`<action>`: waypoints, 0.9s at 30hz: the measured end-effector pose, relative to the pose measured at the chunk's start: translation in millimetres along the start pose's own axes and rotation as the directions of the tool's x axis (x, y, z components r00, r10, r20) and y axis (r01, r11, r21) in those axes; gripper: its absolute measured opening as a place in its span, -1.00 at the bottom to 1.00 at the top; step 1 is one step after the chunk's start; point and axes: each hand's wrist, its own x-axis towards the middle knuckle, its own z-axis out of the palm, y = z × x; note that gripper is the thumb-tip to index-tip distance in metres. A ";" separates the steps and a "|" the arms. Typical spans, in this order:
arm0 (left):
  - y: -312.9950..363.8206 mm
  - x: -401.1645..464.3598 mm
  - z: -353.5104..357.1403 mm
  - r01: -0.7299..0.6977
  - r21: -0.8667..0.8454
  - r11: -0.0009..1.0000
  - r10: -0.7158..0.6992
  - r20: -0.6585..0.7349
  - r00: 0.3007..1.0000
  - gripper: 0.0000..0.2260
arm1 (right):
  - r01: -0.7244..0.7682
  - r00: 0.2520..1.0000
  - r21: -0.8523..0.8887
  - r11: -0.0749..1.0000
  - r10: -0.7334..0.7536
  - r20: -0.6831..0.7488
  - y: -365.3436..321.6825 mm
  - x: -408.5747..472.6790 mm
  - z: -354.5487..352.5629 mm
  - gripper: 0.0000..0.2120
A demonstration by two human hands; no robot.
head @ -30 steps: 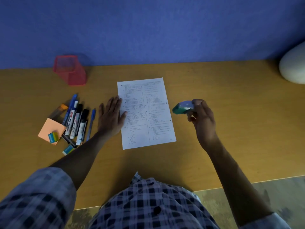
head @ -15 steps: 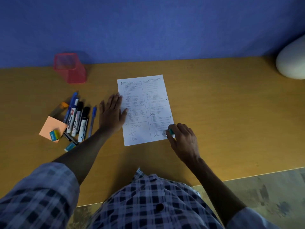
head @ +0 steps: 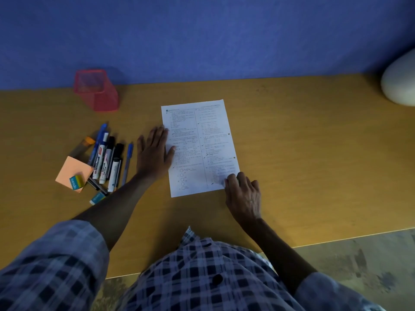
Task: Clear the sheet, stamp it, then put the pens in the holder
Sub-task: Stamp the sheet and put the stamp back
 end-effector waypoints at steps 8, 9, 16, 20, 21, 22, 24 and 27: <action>-1.5 1.1 2.9 0.002 0.012 1.000 -0.002 0.005 1.000 -0.44 | -0.046 0.999 0.047 0.998 0.046 0.000 -5.5 3.8 3.9 -0.93; -1.4 1.0 3.4 0.004 0.014 1.000 -0.004 0.011 1.000 -0.44 | -0.051 0.999 0.055 0.997 0.051 -0.005 -5.3 2.7 4.6 -0.94; -0.7 0.3 2.7 0.006 0.014 1.000 -0.006 0.012 1.000 -0.43 | -0.045 0.999 0.055 0.997 0.046 -0.024 -4.5 0.8 6.5 -0.94; 2.3 0.0 0.5 0.016 -0.012 1.000 -0.016 0.037 0.999 -0.41 | -0.038 0.999 0.045 0.998 0.040 -0.029 -3.4 1.1 6.8 -0.91; 2.6 -0.2 0.2 0.018 -0.012 1.000 -0.017 0.041 0.999 -0.41 | -0.033 0.999 0.041 0.999 0.034 -0.031 -3.2 1.2 6.9 -0.87; 2.6 -0.6 0.1 0.019 -0.012 1.000 -0.018 0.044 0.999 -0.41 | -0.028 0.999 0.036 0.999 0.029 -0.033 -2.9 1.3 7.0 -0.83; 1.7 -1.1 0.6 0.021 -0.012 1.000 -0.021 0.045 0.999 -0.41 | -0.018 0.999 0.021 1.000 0.018 -0.044 -1.6 0.8 7.8 -0.83; 0.4 -0.4 1.5 0.023 -0.004 1.000 -0.022 0.035 0.999 -0.41 | 0.000 0.999 0.019 1.000 0.001 -0.032 1.0 0.5 7.7 -0.92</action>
